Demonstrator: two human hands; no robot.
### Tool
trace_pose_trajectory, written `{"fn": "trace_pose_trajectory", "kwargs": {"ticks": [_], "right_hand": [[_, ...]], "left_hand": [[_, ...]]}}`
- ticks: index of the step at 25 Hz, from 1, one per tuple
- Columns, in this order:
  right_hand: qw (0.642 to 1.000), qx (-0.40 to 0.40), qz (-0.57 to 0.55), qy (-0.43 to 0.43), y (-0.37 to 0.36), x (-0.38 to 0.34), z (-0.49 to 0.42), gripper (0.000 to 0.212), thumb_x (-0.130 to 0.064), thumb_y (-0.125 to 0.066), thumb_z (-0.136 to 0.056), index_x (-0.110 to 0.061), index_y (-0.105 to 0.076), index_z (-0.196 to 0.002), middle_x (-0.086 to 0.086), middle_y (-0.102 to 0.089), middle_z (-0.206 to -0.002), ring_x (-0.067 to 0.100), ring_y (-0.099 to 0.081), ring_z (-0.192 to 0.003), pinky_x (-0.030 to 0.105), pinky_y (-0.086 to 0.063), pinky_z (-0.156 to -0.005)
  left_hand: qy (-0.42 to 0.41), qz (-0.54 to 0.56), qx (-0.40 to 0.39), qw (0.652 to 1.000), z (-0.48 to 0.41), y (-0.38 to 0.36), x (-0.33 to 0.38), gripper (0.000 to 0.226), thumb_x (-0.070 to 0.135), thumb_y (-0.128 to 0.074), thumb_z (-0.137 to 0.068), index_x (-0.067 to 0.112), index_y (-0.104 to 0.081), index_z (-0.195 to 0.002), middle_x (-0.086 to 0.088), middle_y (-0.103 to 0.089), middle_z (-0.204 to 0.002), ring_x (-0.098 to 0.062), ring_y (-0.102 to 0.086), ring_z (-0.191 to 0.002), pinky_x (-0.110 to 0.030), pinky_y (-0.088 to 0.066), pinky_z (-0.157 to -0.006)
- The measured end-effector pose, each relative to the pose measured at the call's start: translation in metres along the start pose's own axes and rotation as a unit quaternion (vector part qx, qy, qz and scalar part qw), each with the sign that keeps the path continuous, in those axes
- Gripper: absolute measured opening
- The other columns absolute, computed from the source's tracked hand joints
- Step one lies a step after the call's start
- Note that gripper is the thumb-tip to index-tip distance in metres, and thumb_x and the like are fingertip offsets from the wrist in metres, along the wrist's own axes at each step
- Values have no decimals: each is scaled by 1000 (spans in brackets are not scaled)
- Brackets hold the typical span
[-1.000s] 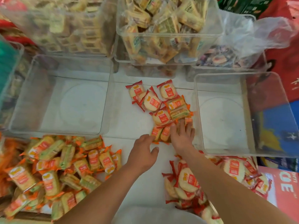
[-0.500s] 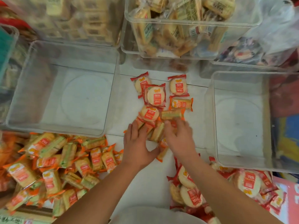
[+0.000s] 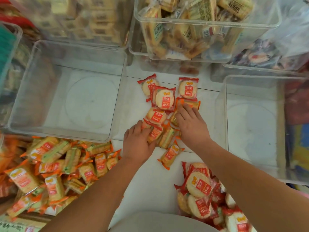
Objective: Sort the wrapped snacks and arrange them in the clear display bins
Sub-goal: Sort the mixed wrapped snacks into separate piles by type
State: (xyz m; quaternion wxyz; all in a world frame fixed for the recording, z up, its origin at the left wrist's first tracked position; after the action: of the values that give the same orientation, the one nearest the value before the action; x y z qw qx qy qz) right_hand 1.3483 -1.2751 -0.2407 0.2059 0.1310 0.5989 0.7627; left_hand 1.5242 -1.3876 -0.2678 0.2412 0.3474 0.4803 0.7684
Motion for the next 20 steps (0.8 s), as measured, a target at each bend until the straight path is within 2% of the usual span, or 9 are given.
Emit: {"fn": "trace_pose_trajectory", "kwargs": {"ticks": [2, 4, 6, 8, 11, 13, 16, 20], "right_hand": [[999, 8, 30, 7, 3, 4, -1, 62, -18, -73, -82, -15, -55, -141, 12, -56, -136, 38, -47, -133, 54, -31, -120], [999, 6, 39, -9, 3, 10, 0, 50, -18, -73, -82, -17, -63, -131, 11, -58, -120, 37, -52, -116, 51, -40, -112], [999, -5, 15, -45, 4, 18, 2, 39, -24, -75, -82, -14, -67, -119, 10, -58, -115, 34, -53, -110, 46, -46, -101], [994, -12, -66, -90, 7, 24, 8, 37, -29, -73, -85, -12, -63, -116, 8, -59, -114, 31, -54, -108, 43, -48, -90], [952, 43, -236, -192, 24, 24, 24, 36, -33, -72, -87, -14, -58, -115, 1, -58, -110, 23, -53, -102, 38, -48, -75], [945, 27, -265, -188, 21, 13, 36, 36, -36, -72, -88, -15, -56, -112, -3, -55, -103, 19, -51, -95, 35, -44, -69], [952, -25, -257, -163, -5, 0, 57, 35, -32, -70, -91, -12, -58, -116, 2, -60, -98, 24, -57, -93, 36, -46, -72], [978, -15, -166, -124, -21, 5, 74, 51, -21, -75, -87, -8, -59, -134, 9, -69, -116, 34, -64, -111, 47, -50, -98]], "left_hand": [[6, 13, 13, 1000, 3, 2, -3, 51, 49, -72, -81, 23, -58, -124, -6, -57, -131, -32, -57, -116, -46, -51, -96], [24, 38, 22, 999, 5, 7, -5, 48, 40, -75, -80, 19, -52, -116, -4, -61, -111, -31, -60, -101, -42, -52, -81], [45, 52, 17, 997, 7, 13, -7, 57, 37, -73, -80, 18, -47, -127, -4, -63, -105, -29, -61, -93, -38, -49, -69], [66, 76, 13, 995, 12, 21, -9, 65, 37, -70, -82, 20, -40, -137, -3, -64, -101, -26, -61, -88, -34, -46, -62], [124, 167, 41, 977, 36, 35, -11, 68, 43, -71, -83, 29, -37, -140, 1, -68, -104, -23, -66, -90, -38, -56, -67], [135, 227, 50, 963, 52, 37, 2, 69, 49, -72, -80, 35, -40, -139, 6, -69, -110, -18, -67, -96, -40, -59, -77], [93, 249, 40, 963, 42, 25, 34, 70, 58, -69, -80, 35, -41, -140, 6, -67, -112, -16, -66, -100, -40, -59, -81], [58, 136, 9, 989, 9, 6, 65, 73, 53, -62, -91, 25, -31, -151, -3, -56, -134, -25, -59, -113, -43, -58, -79]]}}
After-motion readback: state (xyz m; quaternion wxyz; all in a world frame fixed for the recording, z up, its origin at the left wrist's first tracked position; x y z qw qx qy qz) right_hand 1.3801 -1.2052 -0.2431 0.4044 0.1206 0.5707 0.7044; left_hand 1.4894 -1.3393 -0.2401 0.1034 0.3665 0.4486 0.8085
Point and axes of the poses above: each hand's wrist, its own z-axis away from the middle knuckle, its own y-axis out of the back of the hand, x = y × z, the point moved 5 cm from there along -z, towards the middle knuckle
